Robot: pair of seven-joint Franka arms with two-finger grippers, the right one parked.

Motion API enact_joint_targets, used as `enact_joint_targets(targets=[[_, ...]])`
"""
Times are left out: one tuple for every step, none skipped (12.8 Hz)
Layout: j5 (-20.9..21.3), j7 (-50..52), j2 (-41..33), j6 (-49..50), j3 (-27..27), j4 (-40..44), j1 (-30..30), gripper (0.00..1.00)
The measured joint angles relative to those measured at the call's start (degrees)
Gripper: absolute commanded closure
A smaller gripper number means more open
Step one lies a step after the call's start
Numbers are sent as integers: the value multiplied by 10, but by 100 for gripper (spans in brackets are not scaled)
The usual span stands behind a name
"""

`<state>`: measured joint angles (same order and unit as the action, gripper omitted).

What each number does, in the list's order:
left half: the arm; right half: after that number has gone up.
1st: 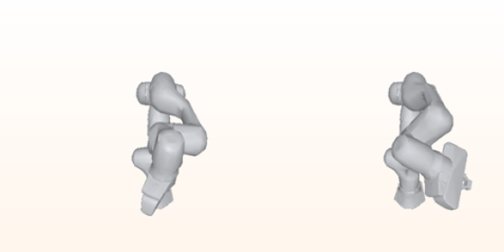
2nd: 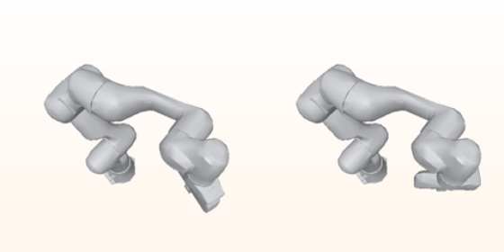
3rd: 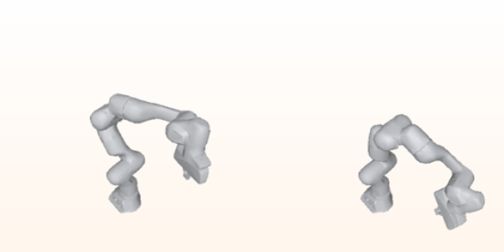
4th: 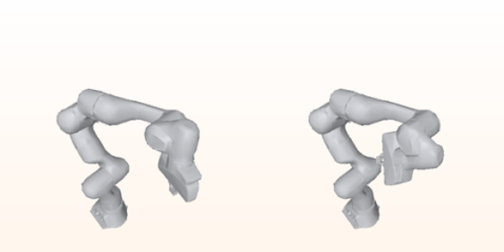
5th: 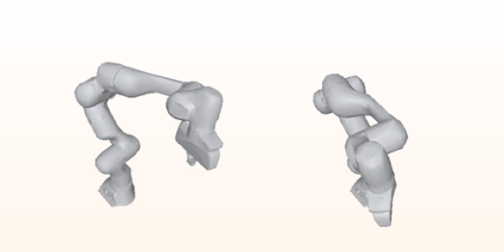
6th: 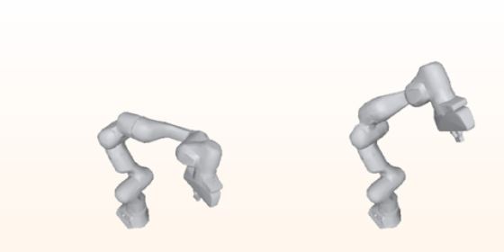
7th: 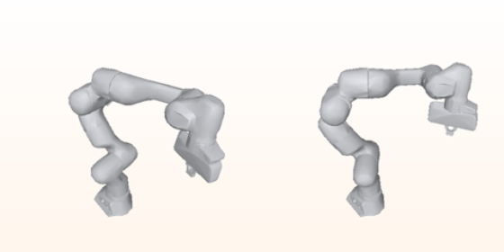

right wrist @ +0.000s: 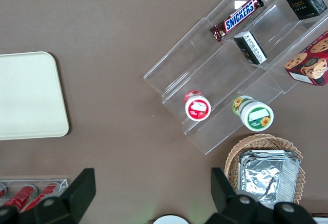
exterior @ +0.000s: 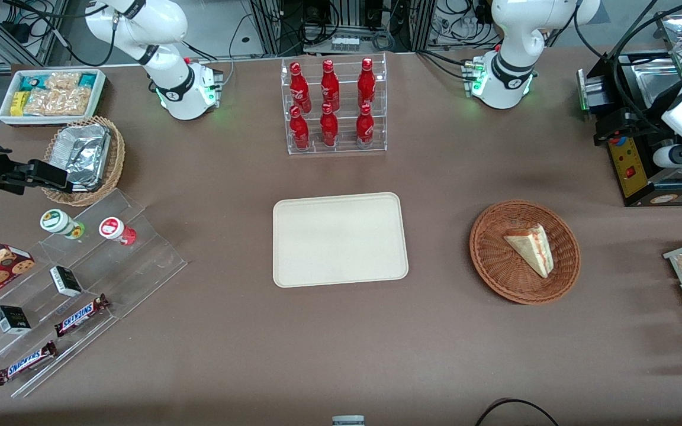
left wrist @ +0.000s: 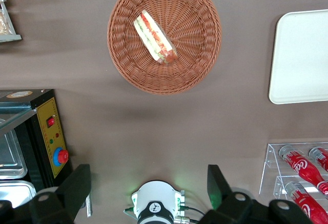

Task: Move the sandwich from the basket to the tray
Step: 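Move the left gripper over the wrapped sandwich in the wicker basket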

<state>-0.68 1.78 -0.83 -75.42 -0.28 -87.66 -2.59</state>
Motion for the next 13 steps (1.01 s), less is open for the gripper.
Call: enact_joint_targets(targets=[[1,0,0,-2,0,0,0,0],[1,0,0,-9,0,0,0,0],[1,0,1,-17,-1,0,1,0],[2,0,3,-25,-1,-2,2,0],[2,0,8,-34,-2,-8,3,0],[2,0,14,-51,-2,-17,3,0],[2,0,20,-74,-3,-31,3,0],[2,0,25,-94,-3,-47,4,0],[2,0,31,-112,-3,-65,4,0],[4,0,37,-130,-3,-83,5,0],[6,0,42,-148,-4,-99,5,0],[7,0,47,-165,-4,-112,5,0],[7,0,53,-181,-4,-123,5,0]])
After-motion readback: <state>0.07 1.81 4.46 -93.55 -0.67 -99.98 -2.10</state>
